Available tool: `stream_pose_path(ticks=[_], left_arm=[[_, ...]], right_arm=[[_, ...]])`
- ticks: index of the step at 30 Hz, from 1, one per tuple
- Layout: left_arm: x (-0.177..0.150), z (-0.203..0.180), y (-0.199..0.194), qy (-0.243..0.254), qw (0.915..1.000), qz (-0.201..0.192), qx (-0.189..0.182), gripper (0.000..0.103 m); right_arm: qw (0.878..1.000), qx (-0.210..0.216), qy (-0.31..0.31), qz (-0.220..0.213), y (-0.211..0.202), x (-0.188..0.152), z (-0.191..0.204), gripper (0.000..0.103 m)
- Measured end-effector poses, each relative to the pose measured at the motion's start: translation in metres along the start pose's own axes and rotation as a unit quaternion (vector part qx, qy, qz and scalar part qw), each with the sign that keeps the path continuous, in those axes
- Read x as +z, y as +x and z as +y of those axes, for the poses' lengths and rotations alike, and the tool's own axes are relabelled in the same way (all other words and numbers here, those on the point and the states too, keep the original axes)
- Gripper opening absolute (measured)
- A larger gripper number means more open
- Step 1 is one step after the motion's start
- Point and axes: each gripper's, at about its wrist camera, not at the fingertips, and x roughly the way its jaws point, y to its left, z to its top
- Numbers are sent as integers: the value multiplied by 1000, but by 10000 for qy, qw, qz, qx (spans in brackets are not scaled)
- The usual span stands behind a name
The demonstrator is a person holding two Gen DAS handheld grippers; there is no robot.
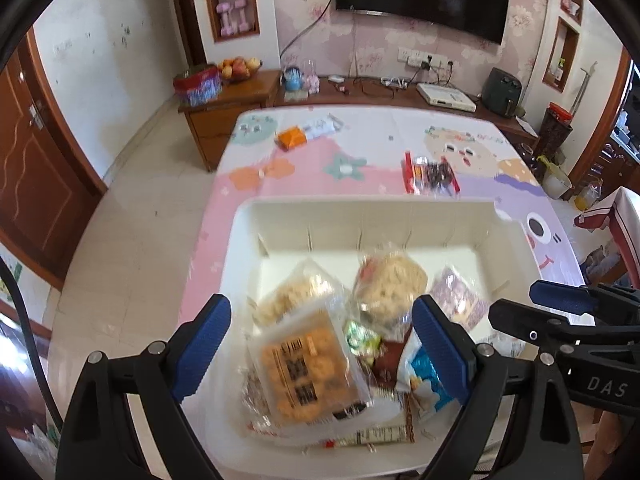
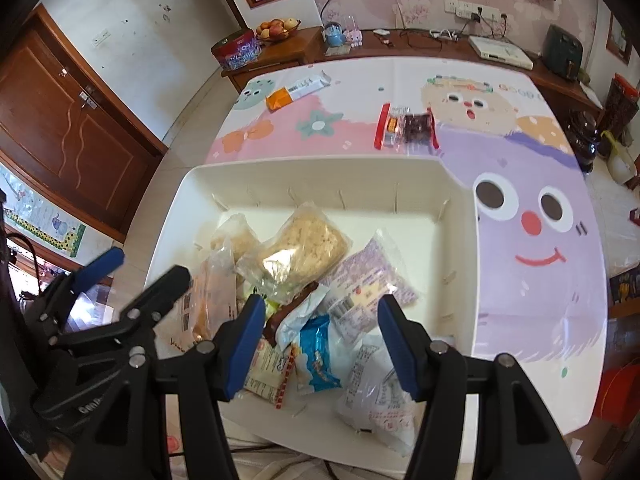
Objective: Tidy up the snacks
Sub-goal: 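Move both open tools back over the remaining snacks on the table, then grasp the white-and-orange bar with the left tool while the right grasps the red-edged dark packet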
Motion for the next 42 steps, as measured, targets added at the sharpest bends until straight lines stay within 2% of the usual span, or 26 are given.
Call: stream_pose_path(ticks=[6,10,16,23,26,31,34,37,39,42], left_arm=[[35,5,-16,381,9978,-453,290,91],[66,7,-29,702,9923,-843,582,93],[126,19,-33,701,9935,-821,374,93],[205,37,-27,833,9911,-868,566,93],[236,43,-17,888,9895,-879,722,93],[297,59,11,865,9905,-780,727,93],[322,61,52,976,9917,-523,652,93],[331,57,102,1107,9924,-137,512,93],[327,50,136,1342,9892,63,593,93],[316,37,185,1813,9800,360,742,93]], right_arm=[[9985,-238,-261,-413,-28,35,6,59],[9939,-532,-501,-829,-58,68,11,59],[9892,-727,-562,-1145,-88,128,8,59],[9874,-945,-347,-1221,-97,204,-9,59],[9896,-846,-191,-1146,-93,230,-21,59],[9915,-880,20,-960,-66,266,-39,59],[9945,-845,75,-620,-29,278,-50,59],[9962,-841,107,-176,17,275,-59,59],[9964,-830,84,120,47,268,-64,59],[9951,-819,42,550,88,256,-71,59]])
